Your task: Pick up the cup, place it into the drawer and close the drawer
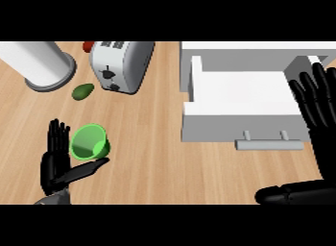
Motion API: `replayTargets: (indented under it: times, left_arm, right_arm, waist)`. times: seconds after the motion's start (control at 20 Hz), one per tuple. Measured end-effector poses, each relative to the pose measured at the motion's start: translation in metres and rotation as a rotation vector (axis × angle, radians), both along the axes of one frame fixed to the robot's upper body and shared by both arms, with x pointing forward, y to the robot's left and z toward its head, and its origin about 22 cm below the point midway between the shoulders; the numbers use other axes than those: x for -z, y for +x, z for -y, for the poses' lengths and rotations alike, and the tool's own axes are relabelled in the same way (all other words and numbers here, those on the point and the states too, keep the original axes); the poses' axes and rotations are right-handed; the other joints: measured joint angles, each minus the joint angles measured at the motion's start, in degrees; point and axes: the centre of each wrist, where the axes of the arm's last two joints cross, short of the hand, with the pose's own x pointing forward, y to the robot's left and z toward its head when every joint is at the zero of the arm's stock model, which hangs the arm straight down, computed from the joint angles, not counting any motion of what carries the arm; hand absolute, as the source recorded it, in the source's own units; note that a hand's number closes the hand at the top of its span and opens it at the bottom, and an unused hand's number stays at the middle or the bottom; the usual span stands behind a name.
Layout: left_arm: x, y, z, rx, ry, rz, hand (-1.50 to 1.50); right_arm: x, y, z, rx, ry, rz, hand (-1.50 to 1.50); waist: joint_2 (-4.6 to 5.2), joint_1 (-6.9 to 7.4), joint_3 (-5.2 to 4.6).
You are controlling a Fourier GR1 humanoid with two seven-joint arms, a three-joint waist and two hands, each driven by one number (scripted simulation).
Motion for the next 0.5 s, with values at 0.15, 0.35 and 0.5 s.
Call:
replayTargets:
  times: [0.15, 0.35, 0.5]
  left_arm:
    - [0.014, -0.005, 0.004, -0.004, 0.002, -0.008, -1.5]
    - [0.024, -0.004, -0.007, -0.004, -0.008, -0.017, -1.5]
    - [0.034, -0.008, -0.004, 0.01, -0.007, -0.013, -1.5]
  right_arm:
    - [0.001, -0.003, 0.004, -0.004, -0.001, -0.001, -1.5]
    - [0.004, -0.003, 0.001, -0.006, -0.001, -0.006, -1.5]
    - [0.008, 0.001, 0.0, -0.005, -0.002, -0.004, -1.5]
  waist:
    - [0.0, -0.02, -0.03]
    - [0.02, -0.04, -0.03]
    - [0.02, -0.02, -0.03]
